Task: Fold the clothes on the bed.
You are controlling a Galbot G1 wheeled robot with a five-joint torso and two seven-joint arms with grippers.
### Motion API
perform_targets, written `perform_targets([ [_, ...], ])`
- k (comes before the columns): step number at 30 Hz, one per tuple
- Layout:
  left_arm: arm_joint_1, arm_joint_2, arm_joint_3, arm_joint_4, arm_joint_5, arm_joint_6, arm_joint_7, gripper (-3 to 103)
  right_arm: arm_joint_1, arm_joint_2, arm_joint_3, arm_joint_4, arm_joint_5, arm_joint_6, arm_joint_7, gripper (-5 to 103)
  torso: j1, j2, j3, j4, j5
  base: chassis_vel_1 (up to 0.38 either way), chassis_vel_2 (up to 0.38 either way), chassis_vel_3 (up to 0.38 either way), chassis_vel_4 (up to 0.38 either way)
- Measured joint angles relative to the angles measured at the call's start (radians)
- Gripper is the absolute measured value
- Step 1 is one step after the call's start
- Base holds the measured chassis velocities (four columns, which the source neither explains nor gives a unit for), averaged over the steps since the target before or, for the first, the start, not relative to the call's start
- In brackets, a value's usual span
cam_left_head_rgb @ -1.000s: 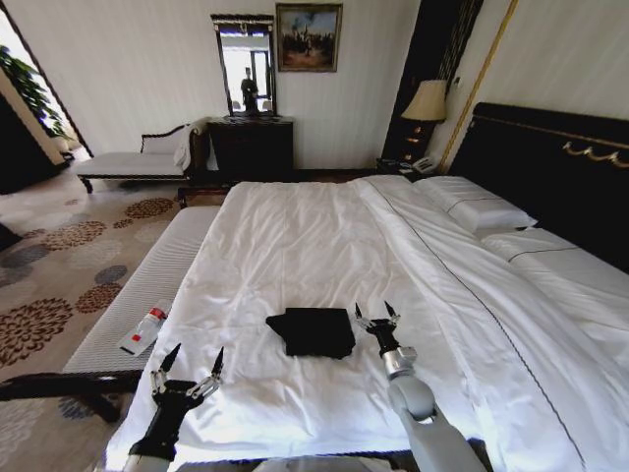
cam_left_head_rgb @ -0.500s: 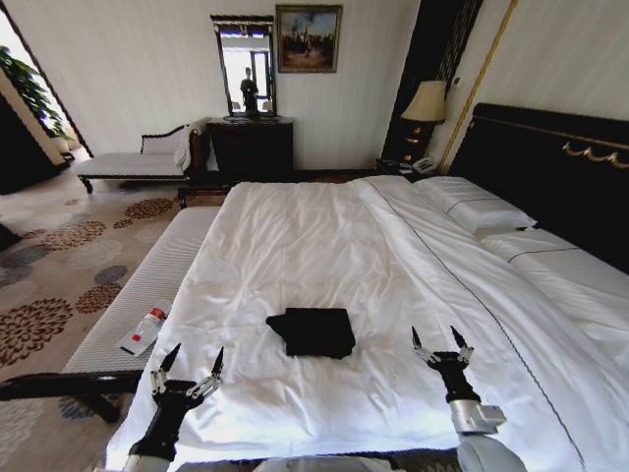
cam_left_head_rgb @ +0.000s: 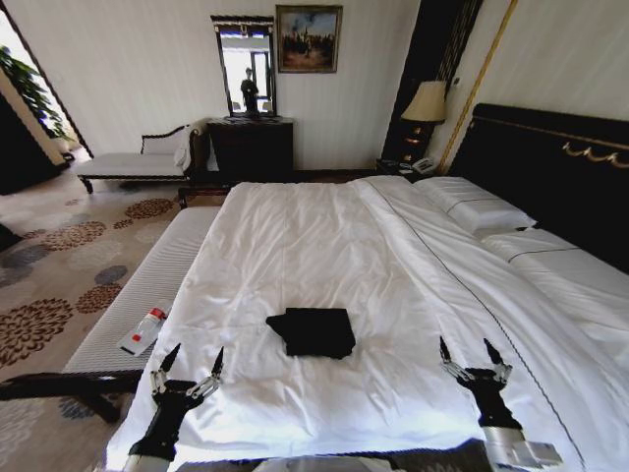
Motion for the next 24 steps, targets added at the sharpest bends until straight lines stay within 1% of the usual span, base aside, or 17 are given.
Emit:
perform_targets([
  [24,0.000,0.000,0.000,0.000,0.000,0.000,0.000,100,0.006,-0.001,-0.004,-0.001,-0.001,-0.008,0.001,100,0.000,0.000,0.000,0.0000,-0.0001,0.000,0.000,0.000,0.000],
])
